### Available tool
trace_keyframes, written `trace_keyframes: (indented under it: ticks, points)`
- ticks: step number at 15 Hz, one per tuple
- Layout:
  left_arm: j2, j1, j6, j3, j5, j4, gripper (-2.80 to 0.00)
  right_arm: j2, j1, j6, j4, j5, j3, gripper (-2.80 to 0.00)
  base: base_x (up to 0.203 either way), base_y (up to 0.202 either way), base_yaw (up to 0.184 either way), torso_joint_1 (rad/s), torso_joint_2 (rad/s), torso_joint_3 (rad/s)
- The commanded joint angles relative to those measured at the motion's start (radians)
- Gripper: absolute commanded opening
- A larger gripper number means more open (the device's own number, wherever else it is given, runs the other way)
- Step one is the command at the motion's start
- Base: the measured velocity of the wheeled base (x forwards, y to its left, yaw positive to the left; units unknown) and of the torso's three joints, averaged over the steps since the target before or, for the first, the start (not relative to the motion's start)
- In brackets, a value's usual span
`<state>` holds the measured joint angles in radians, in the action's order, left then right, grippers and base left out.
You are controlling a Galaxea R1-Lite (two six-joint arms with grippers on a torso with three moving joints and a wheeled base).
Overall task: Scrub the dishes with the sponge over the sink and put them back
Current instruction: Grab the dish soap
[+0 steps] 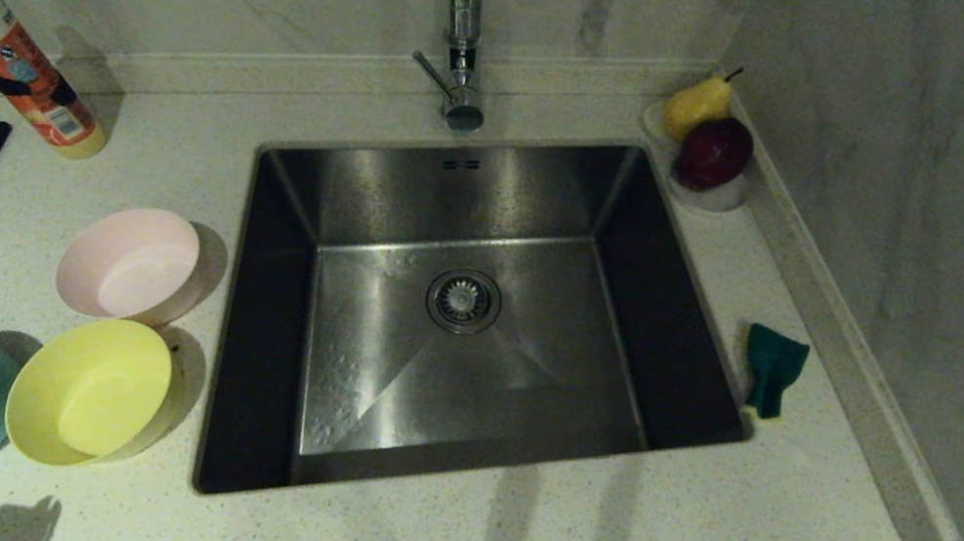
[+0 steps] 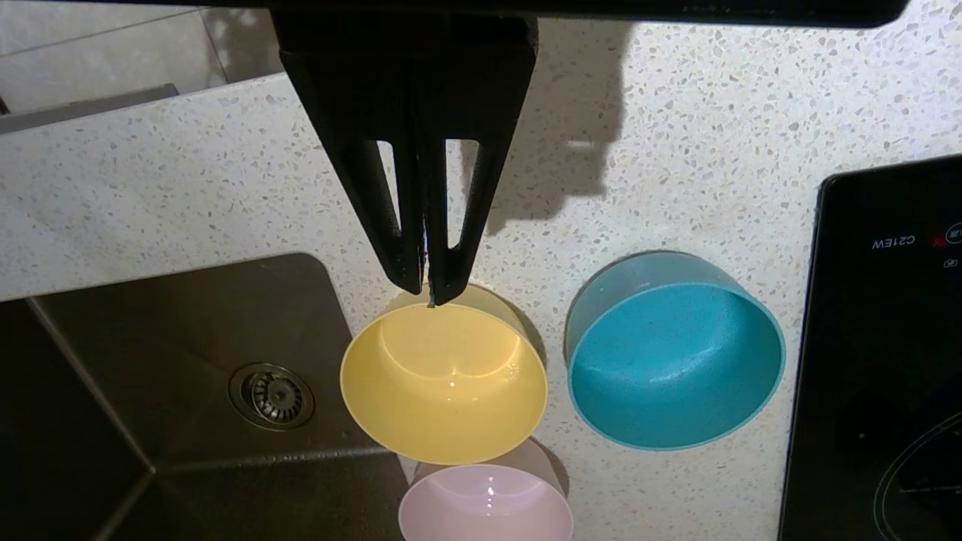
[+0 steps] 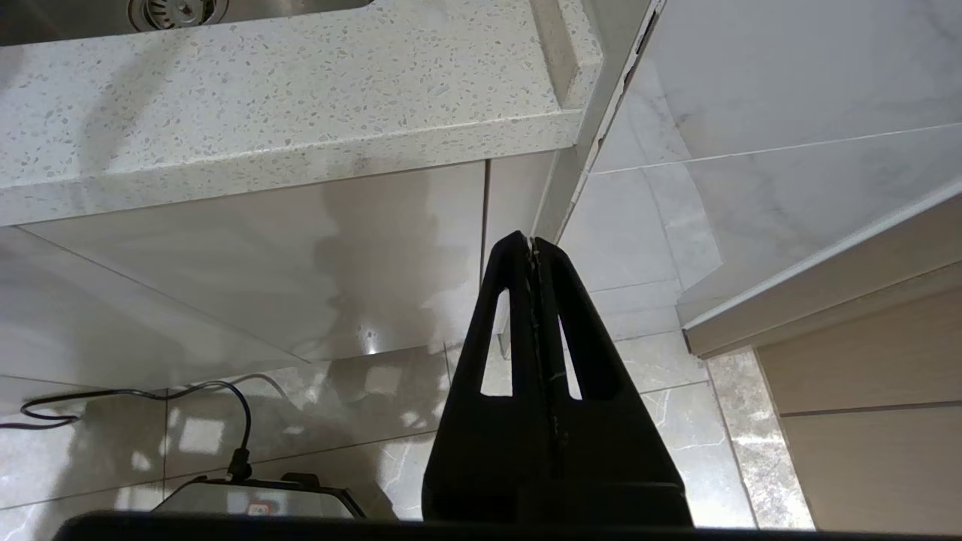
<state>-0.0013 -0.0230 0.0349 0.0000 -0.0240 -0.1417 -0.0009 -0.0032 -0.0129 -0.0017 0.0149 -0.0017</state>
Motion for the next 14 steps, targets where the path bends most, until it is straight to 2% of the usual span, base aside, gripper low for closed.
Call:
trace_keyframes:
  ticks: [1,14]
  points:
    - [0.000,0.000,0.000,0.040,-0.001,-0.001,-2.80,0.001,0.000,-0.001,-0.001,0.000,0.000,-2.80,0.000,0.000,0.000,0.000,0.00,0.000]
    - [0.000,0.000,0.000,0.040,-0.001,0.008,-2.80,0.001,0.000,-0.001,-0.001,0.000,0.000,-2.80,0.000,0.000,0.000,0.000,0.00,0.000]
